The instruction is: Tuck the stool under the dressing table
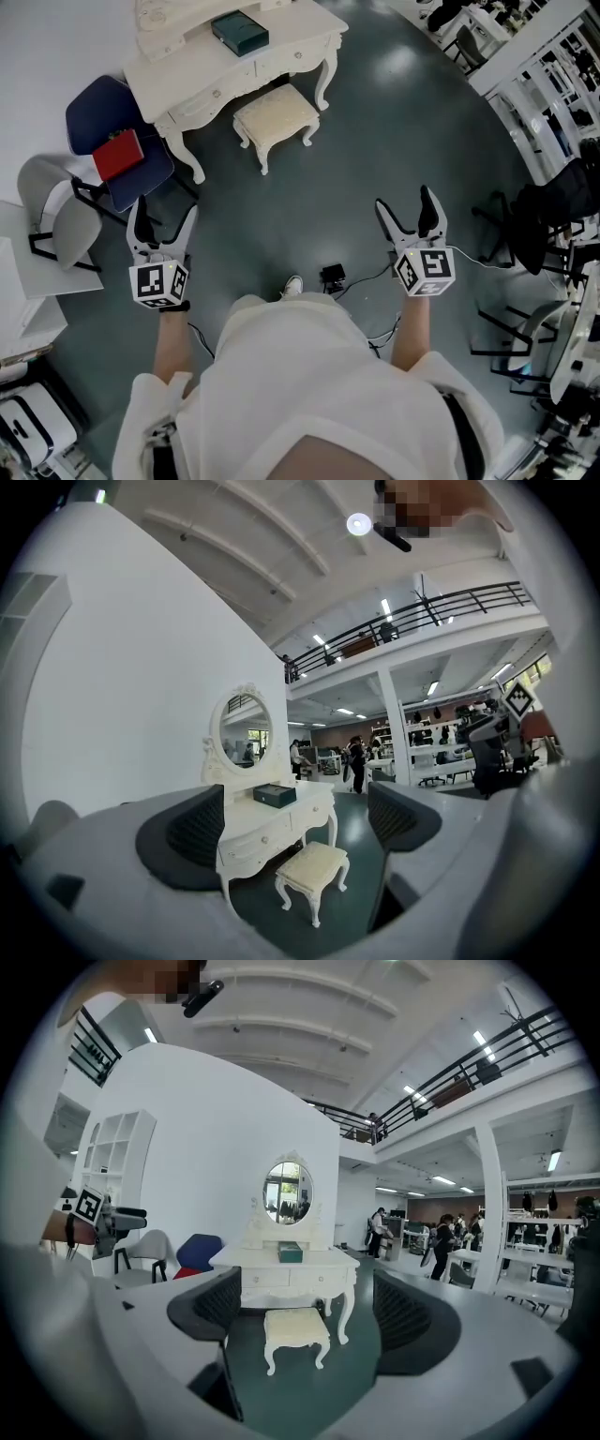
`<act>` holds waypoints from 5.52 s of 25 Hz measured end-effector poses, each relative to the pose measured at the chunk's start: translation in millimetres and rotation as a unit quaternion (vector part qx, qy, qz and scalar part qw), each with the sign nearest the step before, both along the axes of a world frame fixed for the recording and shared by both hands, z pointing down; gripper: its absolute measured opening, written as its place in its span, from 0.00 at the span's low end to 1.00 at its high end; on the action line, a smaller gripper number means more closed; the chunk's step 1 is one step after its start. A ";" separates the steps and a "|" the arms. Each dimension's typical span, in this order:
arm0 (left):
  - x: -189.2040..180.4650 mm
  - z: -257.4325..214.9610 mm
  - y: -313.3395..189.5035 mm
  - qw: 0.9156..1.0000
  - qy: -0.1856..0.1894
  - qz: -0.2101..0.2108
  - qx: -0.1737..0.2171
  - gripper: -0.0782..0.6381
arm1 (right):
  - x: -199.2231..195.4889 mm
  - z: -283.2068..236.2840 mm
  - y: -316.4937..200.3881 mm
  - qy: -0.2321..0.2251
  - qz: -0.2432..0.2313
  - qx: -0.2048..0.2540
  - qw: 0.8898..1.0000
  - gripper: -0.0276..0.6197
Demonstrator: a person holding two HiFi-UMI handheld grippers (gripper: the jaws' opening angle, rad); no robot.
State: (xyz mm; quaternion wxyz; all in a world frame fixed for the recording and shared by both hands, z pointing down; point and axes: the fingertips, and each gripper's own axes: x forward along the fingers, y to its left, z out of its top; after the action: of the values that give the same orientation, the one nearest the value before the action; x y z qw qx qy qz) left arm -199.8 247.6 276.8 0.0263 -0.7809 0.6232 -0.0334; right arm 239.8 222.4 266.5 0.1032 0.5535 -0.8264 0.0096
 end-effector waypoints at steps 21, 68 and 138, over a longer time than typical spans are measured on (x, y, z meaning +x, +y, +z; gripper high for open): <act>11.7 52.6 -154.1 0.999 0.015 0.020 -0.045 0.77 | -41.3 34.6 -147.9 0.022 -0.034 -0.042 0.998 0.61; 58.8 237.2 -484.3 0.979 -0.010 0.027 -0.203 0.77 | -109.9 256.1 -526.9 0.103 -0.198 -0.193 0.956 0.69; 126.2 683.5 -491.4 0.905 -0.010 -0.007 -0.425 0.60 | -100.6 686.2 -618.4 0.353 -0.217 -0.384 0.825 0.63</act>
State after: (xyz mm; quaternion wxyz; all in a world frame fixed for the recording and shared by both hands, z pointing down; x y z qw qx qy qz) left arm -73.6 -243.8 960.3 -0.3017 -0.7133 0.5554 -0.3029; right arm 139.2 -396.0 952.6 0.5918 0.2413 -0.7617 0.1070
